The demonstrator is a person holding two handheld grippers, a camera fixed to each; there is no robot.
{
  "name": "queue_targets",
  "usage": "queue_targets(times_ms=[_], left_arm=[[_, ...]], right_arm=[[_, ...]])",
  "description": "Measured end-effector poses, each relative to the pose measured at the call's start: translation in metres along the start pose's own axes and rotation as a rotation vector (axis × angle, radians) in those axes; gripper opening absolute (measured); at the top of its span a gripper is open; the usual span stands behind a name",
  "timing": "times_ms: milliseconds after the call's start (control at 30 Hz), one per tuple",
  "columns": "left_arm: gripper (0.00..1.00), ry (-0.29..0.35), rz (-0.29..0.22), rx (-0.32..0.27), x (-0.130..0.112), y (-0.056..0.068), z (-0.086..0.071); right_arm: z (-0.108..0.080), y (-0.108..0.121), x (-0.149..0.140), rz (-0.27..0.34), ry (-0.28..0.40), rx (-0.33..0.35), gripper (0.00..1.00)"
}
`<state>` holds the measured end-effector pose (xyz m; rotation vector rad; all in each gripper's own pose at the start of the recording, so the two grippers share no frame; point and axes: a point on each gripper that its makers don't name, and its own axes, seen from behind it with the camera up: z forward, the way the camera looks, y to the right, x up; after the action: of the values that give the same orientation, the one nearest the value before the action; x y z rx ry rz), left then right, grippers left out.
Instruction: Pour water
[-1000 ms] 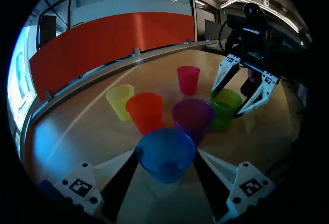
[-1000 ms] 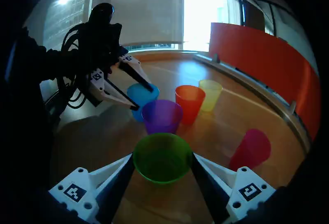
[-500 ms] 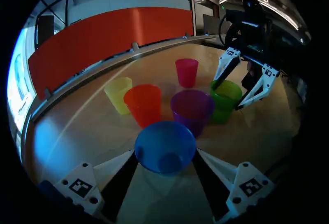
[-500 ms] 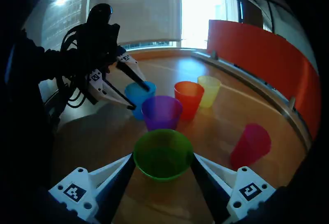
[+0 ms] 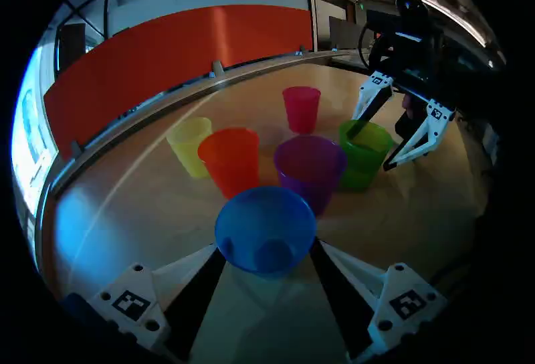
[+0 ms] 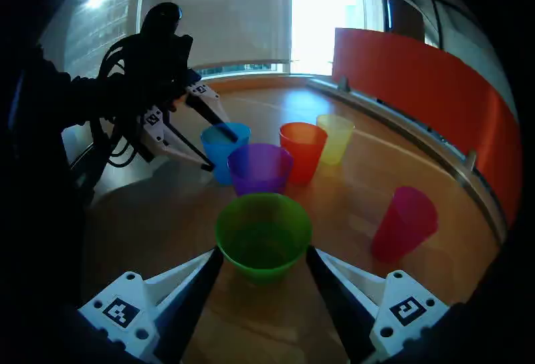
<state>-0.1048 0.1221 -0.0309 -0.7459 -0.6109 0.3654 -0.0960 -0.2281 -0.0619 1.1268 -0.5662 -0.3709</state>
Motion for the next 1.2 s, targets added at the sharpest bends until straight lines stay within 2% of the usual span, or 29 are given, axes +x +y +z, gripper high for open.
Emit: queue_targets(times_ms=[200,900,1200], left_arm=[[0.88,-0.008,-0.001,0.012,-0.005,0.000,-0.005],[0.88,-0.024,0.005,0.074,-0.019,0.002,-0.037],[0.88,-0.025,0.002,0.119,-0.023,-0.002,-0.050]], right_arm=[[-0.009,-0.001,-0.006,0.013,0.000,-0.011,0.96],[-0.052,-0.005,-0.018,0.028,0.012,-0.084,0.96],[-0.062,-0.008,-0.019,0.020,0.009,-0.112,0.96]])
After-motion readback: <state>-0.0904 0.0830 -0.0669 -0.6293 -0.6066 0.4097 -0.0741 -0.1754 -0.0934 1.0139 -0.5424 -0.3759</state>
